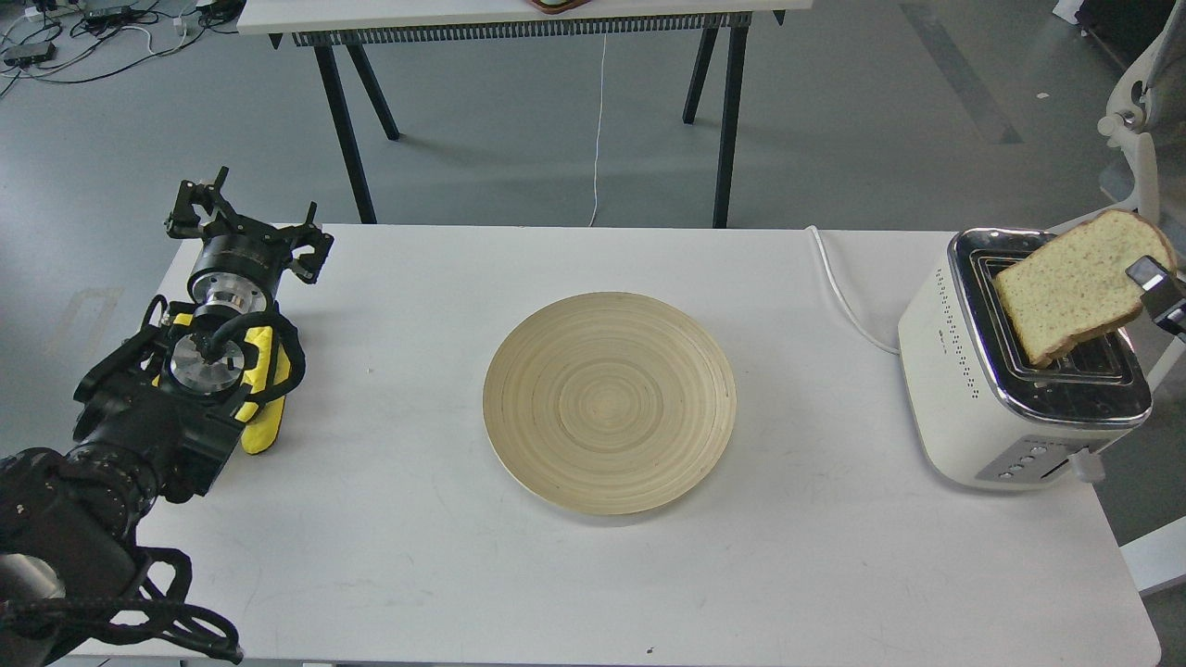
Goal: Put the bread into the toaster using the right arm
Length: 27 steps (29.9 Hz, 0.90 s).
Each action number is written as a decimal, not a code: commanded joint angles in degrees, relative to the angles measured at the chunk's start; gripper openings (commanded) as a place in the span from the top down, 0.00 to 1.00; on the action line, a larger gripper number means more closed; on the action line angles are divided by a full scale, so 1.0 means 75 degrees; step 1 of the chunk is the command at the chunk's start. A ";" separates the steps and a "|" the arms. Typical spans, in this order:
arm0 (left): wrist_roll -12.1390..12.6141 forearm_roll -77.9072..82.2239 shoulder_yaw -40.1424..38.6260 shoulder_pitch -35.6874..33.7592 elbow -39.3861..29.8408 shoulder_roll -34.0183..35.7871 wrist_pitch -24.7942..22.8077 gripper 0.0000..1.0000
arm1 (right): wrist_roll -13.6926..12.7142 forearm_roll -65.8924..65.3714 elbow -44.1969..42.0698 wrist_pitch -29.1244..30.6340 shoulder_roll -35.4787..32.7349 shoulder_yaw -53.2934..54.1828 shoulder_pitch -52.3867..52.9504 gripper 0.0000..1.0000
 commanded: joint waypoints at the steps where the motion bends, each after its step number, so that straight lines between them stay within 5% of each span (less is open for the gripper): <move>1: -0.0012 0.0000 0.0000 0.0007 0.0000 0.0000 0.0000 0.00 | 0.0018 -0.0008 0.0017 0.0000 0.0069 0.0010 0.0070 0.49; 8: 0.0000 0.0000 0.0000 0.0007 0.0000 0.0000 0.0000 0.00 | 0.0041 0.0004 0.0052 0.0000 0.0116 0.0034 0.0152 0.13; 27: 0.0000 0.0000 0.0000 0.0007 0.0000 0.0000 0.0000 0.00 | 0.0006 0.0121 0.0005 0.0000 0.0877 0.0010 0.0504 0.08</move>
